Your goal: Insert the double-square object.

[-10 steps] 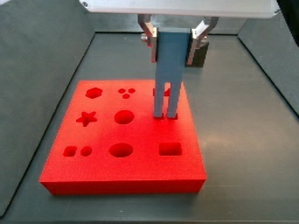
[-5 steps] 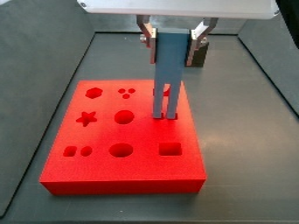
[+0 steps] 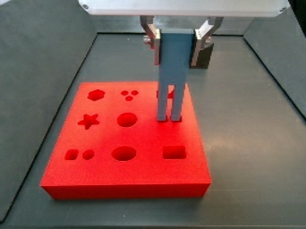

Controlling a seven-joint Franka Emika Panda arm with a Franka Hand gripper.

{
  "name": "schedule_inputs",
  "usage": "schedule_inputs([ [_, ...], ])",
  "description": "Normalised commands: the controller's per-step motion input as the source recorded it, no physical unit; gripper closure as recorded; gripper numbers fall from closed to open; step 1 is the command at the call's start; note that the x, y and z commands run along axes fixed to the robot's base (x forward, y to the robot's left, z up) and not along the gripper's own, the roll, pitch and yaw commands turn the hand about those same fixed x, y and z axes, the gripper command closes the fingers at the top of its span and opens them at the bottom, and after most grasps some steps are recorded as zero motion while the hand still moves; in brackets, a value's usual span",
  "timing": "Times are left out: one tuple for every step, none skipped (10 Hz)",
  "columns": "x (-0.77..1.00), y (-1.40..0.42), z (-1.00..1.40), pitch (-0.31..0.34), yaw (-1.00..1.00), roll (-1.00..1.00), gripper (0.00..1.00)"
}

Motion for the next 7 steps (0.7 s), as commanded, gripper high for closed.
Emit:
schedule_inputs([
  [0.01,0.0,-0.07,0.0,0.0,0.02,1.0],
  [0.11,0.0,-0.16,0.006,0.0,0.08,1.0],
  [0.22,-0.01,-0.19,0.026,0.0,0.09,1.0],
  [0.19,-0.05,-0.18,0.019,0.0,0.08,1.0],
  [0.19,-0.06,-0.16,0.023,0.0,0.06,1.0],
  [0.1,-0.06,-0.13,0.004,0.0,0.07,1.0],
  [0.01,-0.07,-0.08,0.0,0.0,0.06,1.0],
])
